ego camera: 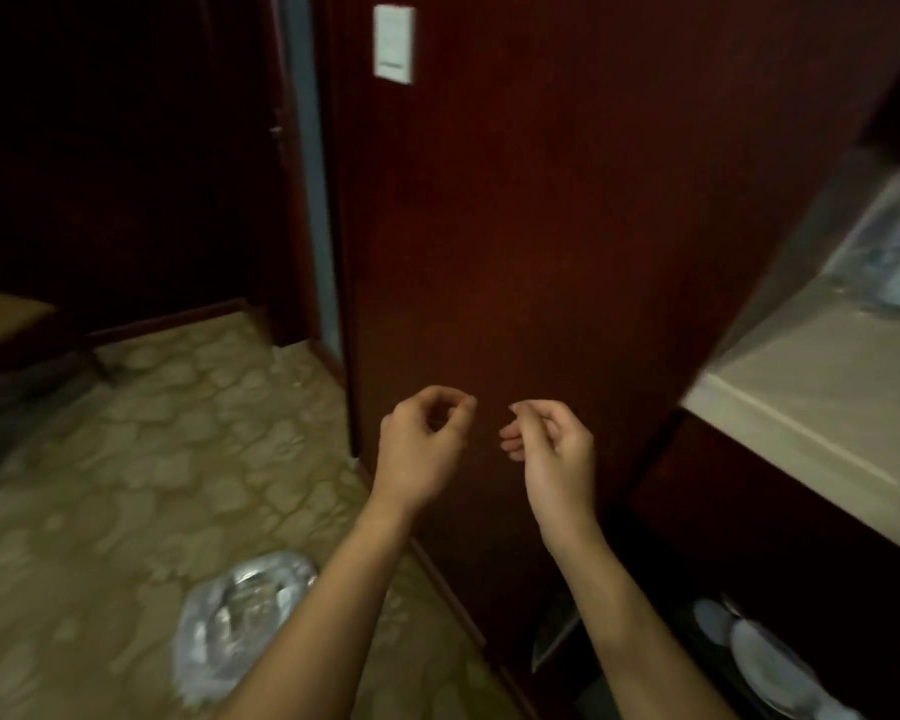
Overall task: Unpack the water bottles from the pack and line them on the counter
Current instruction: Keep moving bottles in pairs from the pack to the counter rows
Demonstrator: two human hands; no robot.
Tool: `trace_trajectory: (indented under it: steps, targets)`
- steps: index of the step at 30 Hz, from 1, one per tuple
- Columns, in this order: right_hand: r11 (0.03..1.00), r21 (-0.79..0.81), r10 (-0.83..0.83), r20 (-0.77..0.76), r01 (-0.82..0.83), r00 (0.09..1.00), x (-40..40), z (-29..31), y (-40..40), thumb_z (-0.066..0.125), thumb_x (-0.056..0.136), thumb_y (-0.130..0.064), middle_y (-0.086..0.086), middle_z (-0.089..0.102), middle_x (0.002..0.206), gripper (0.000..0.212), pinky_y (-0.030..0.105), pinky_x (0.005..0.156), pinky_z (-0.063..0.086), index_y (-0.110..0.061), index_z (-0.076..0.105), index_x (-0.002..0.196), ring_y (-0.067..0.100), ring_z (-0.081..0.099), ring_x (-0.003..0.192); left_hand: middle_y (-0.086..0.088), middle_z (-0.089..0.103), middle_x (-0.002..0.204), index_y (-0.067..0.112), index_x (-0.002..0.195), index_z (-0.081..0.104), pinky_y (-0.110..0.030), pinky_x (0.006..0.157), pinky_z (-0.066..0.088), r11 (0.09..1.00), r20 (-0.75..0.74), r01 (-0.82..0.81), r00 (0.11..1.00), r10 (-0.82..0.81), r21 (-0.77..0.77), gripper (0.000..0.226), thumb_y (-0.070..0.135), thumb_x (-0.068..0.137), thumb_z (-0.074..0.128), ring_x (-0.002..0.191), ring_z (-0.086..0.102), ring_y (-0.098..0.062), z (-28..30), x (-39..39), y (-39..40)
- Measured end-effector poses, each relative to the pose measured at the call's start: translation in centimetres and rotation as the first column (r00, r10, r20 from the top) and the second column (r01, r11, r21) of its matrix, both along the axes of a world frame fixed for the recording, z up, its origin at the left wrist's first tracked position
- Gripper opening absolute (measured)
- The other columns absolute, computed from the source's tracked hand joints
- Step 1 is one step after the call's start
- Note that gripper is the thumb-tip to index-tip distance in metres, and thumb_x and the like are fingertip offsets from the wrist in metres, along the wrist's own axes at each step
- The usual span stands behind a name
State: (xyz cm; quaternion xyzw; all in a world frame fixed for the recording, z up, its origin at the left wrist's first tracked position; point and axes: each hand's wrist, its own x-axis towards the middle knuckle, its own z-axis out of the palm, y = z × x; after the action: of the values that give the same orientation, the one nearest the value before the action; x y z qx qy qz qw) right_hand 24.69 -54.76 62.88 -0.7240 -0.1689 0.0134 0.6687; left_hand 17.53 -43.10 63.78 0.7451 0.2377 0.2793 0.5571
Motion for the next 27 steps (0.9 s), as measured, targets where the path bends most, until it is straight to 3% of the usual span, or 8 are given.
trace_trajectory:
  steps: [5, 8, 12, 15, 19, 27]
  targets:
    - [0.986, 0.010, 0.168, -0.146, -0.168, 0.975, -3.6, -4.1, 10.3, 0.054, 0.099, -0.004, 0.008, 0.062, 0.068, 0.012, 0.014, 0.053, 0.046, -0.001, 0.064, 0.092, 0.002, 0.057, 0.053, 0.004, 0.068, 0.066, 0.030, 0.078, 0.069, -0.039, 0.065, 0.054, 0.981, -0.088, -0.137, 0.988, 0.126, -0.140, 0.012, 0.039, 0.083, 0.064, 0.057, 0.064, -0.011, -4.3, -4.8, 8.9]
    - [0.964, -0.026, 0.252, -0.239, -0.266, 0.938, -6.4, -7.1, 16.1, 0.054, 0.099, -0.004, 0.006, 0.061, 0.067, 0.014, 0.013, 0.052, 0.045, -0.005, 0.063, 0.089, 0.002, 0.057, 0.051, -0.002, 0.072, 0.080, 0.030, 0.079, 0.068, -0.029, 0.064, 0.050, 0.952, -0.157, -0.218, 0.970, 0.186, -0.215, 0.012, 0.027, 0.090, 0.065, 0.062, 0.065, -0.014, -7.3, -8.0, 14.3]
    - [0.918, -0.081, 0.338, -0.348, -0.388, 0.874, -9.4, -11.1, 21.6, 0.056, 0.099, -0.008, 0.006, 0.064, 0.070, 0.011, 0.015, 0.056, 0.047, -0.004, 0.065, 0.095, 0.008, 0.060, 0.059, -0.008, 0.075, 0.087, 0.025, 0.083, 0.069, -0.032, 0.066, 0.054, 0.909, -0.259, -0.295, 0.940, 0.221, -0.294, 0.013, 0.021, 0.095, 0.064, 0.066, 0.066, -0.017, -11.8, -11.3, 20.0]
    - [0.886, -0.122, 0.344, -0.475, -0.448, 0.810, -11.7, -14.1, 24.2, 0.057, 0.099, -0.012, 0.003, 0.066, 0.073, 0.011, 0.015, 0.056, 0.048, -0.010, 0.066, 0.093, 0.009, 0.062, 0.063, -0.009, 0.072, 0.089, 0.017, 0.089, 0.068, -0.017, 0.056, 0.049, 0.844, -0.298, -0.342, 0.927, 0.230, -0.413, 0.012, 0.015, 0.098, 0.060, 0.070, 0.064, -0.014, -14.5, -13.9, 22.5]
    - [0.827, -0.169, 0.330, -0.627, -0.537, 0.705, -13.5, -17.8, 27.5, 0.057, 0.099, -0.015, 0.005, 0.067, 0.078, 0.009, 0.017, 0.055, 0.048, -0.018, 0.063, 0.093, 0.008, 0.062, 0.060, -0.009, 0.071, 0.087, 0.008, 0.100, 0.068, -0.024, 0.061, 0.048, 0.761, -0.370, -0.414, 0.896, 0.244, -0.500, 0.013, 0.016, 0.100, 0.057, 0.068, 0.062, -0.017, -17.6, -16.6, 25.9]
    - [0.730, -0.269, 0.220, -0.778, -0.629, 0.588, -12.2, -26.5, 33.6, 0.057, 0.099, -0.015, 0.007, 0.067, 0.090, 0.014, 0.017, 0.056, 0.050, -0.008, 0.062, 0.110, 0.012, 0.062, 0.066, -0.010, 0.071, 0.088, 0.016, 0.093, 0.065, -0.026, 0.059, 0.046, 0.639, -0.533, -0.557, 0.805, 0.259, -0.530, 0.011, 0.019, 0.101, 0.057, 0.070, 0.061, -0.019, -24.0, -16.9, 32.2]
